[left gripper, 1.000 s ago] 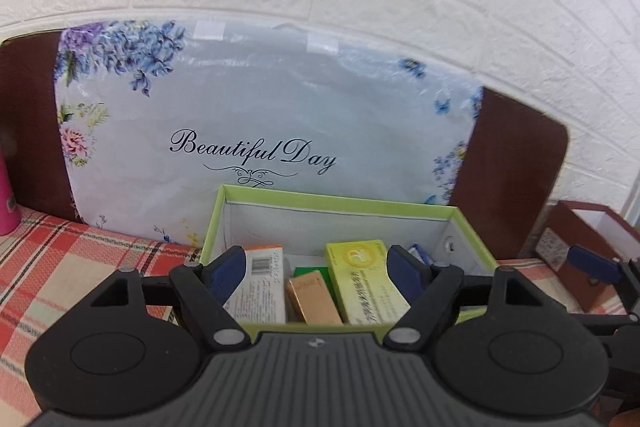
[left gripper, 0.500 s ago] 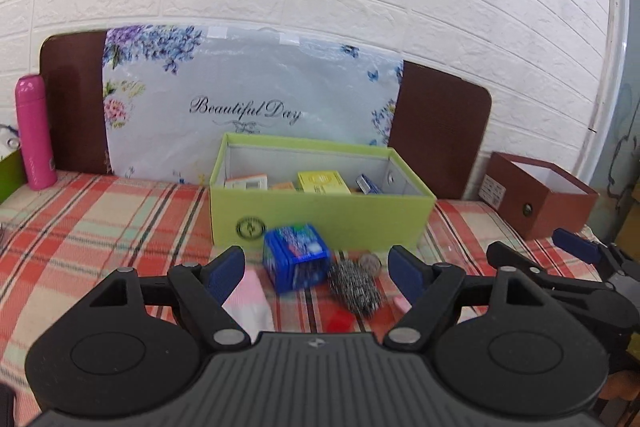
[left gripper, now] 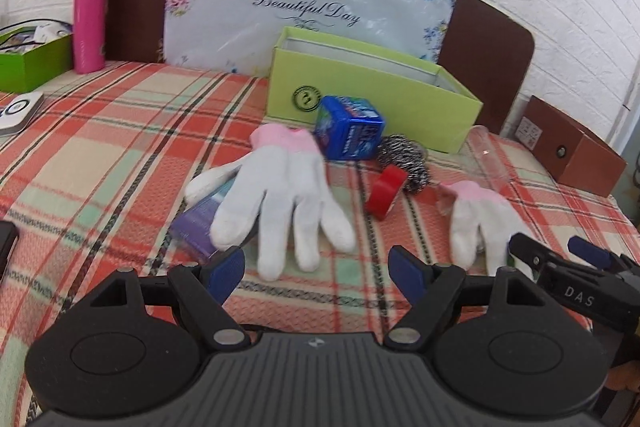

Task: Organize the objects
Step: 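Open both tools and return them to the pile, then grasp a pink-cuffed white glove with left tool while right tool grasps the other glove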

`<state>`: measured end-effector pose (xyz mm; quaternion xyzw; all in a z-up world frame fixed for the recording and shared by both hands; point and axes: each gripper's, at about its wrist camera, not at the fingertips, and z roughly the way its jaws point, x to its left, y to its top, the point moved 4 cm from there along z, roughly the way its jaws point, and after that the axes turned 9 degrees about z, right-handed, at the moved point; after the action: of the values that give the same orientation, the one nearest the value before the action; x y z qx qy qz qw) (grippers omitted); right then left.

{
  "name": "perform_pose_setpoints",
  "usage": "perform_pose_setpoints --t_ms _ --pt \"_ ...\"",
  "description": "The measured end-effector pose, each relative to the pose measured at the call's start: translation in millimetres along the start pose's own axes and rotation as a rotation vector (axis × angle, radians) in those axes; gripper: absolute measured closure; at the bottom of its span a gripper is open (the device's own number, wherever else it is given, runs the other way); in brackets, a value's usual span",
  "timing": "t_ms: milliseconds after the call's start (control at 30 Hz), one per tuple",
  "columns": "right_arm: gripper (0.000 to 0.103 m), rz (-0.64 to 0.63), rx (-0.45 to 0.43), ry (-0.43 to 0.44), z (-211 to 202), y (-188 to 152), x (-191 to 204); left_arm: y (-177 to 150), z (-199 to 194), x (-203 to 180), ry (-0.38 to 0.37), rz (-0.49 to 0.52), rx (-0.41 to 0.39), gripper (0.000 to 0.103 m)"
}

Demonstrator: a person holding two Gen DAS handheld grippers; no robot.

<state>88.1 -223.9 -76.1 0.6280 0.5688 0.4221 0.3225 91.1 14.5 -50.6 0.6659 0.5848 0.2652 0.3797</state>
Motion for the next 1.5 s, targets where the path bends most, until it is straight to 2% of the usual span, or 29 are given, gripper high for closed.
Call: perform_pose_setpoints --t_ms 100,367,467,500,533,633,667,700,800,867,967,1000,1033,1100,1167,1267,1400,1467,1500 --pt "0.0 0.0 0.038 0.006 5 -5 1 -2 0 5 0.018 -0.005 -0.005 0.021" --pt "0.001 -0.005 0.07 0.012 11 -8 3 5 13 17 0.066 0.025 -0.016 0.021" --pt "0.019 -0.023 0.078 0.013 12 -10 6 10 22 20 0.081 0.042 -0.021 0.021" --pt "0.03 -0.028 0.08 0.014 11 -10 7 12 26 20 0.081 0.051 -0.022 0.021" --pt "0.046 -0.033 0.08 0.018 11 -10 8 14 28 20 0.085 0.059 -0.023 0.021" --pt "0.077 -0.037 0.071 0.048 5 -9 10 17 34 18 0.08 0.082 -0.025 0.021" --pt "0.083 -0.039 0.071 0.062 3 -9 11 18 36 17 0.079 0.088 -0.025 0.021" --pt "0.086 -0.037 0.066 0.078 0 -8 13 19 37 16 0.078 0.094 -0.025 0.021" --pt "0.087 -0.055 0.06 0.135 -13 -6 22 21 41 14 0.073 0.109 -0.024 0.022" --pt "0.087 -0.064 0.067 0.2 -25 -3 30 22 43 13 0.067 0.115 -0.022 0.027" --pt "0.087 -0.053 0.103 0.32 -38 0 41 23 43 11 0.066 0.128 -0.02 0.049" --pt "0.087 -0.06 0.116 0.342 -40 0 43 23 42 12 0.06 0.124 -0.018 0.065" --pt "0.087 -0.067 0.124 0.35 -41 -1 46 24 41 13 0.042 0.109 -0.013 0.08" --pt "0.087 -0.082 0.146 0.346 -40 -5 48 21 39 16 -0.024 0.053 0.012 0.093" --pt "0.087 -0.072 0.171 0.328 -36 -9 45 16 34 14 -0.059 0.037 0.018 0.095" --pt "0.087 -0.057 0.201 0.303 -31 -15 39 6 22 5 -0.094 0.075 0.029 0.096" --pt "0.078 -0.042 0.219 0.299 -30 -21 32 -7 7 -6 -0.187 0.101 0.057 0.096" --pt "0.07 -0.027 0.218 0.309 -30 -21 30 -7 6 -7 -0.15 0.112 0.05 0.096" --pt "0.066 -0.027 0.213 0.309 -31 -20 30 -4 8 -7 -0.122 0.112 0.043 0.09"
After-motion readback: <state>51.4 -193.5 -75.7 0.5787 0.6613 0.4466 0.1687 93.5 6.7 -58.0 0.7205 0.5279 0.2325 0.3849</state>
